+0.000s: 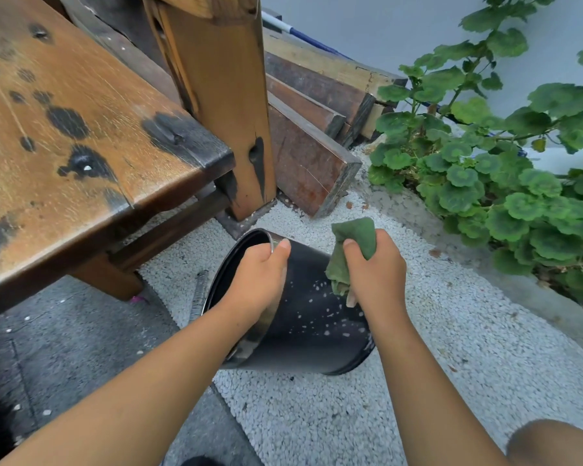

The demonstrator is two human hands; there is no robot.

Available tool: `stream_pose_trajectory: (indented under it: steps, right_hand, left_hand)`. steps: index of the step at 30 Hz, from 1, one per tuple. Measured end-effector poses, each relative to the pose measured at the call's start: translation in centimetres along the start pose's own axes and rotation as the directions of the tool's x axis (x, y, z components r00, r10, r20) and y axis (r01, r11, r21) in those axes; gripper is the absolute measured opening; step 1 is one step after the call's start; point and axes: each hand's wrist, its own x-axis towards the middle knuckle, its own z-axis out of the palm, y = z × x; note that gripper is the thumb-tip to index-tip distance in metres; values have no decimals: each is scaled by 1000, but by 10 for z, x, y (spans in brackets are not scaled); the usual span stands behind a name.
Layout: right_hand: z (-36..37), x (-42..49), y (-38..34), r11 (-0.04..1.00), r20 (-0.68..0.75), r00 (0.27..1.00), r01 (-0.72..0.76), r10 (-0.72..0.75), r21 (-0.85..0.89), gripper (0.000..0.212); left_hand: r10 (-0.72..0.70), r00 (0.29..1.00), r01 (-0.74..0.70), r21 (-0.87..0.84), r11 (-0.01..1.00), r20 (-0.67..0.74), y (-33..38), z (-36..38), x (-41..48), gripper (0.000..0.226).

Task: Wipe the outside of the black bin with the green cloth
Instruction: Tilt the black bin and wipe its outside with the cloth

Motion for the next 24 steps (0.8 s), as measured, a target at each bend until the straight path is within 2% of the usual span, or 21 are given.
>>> stream_pose_trajectory:
  steps: [3,5,7,9,12,14,17,21,24]
  right_hand:
    - [14,-25,-30,998,64,996,53,-55,37,11]
    - [31,-40,-37,999,126,991,28,-33,44,10]
    - [47,-49,-37,995,166,985,-52,37,86,8]
    - [58,-54,-33,992,138,988,-79,65,96,7]
    - [64,-54,-23,998,96,995,27,-21,-64,12]
    - [63,-48,-11,995,91,995,37,-29,-96,12]
    - [54,-36,16,992,52,999,-3,10,-127,11]
    - [39,-16,59,974,26,994,-98,106,-205,13]
    - [28,4,78,959,45,988,-129,145,-254,14]
  left_hand:
    - [-77,995,75,-32,997,-66,3,7,10,47]
    - [-137,991,135,-158,978,-4,1,5,12,40]
    - [-141,990,143,-224,964,26,2,4,12,43]
    - [-122,992,123,-177,977,15,1,1,12,53]
    - [-71,996,79,-157,984,62,-2,-2,14,56]
    - [-56,998,57,-62,996,23,-6,-2,14,54]
    - [-77,996,80,46,996,-53,-9,-3,15,52]
    - [-164,981,165,-1,986,-105,-15,-12,19,50]
    - [-154,982,158,34,987,-111,-16,-16,21,49]
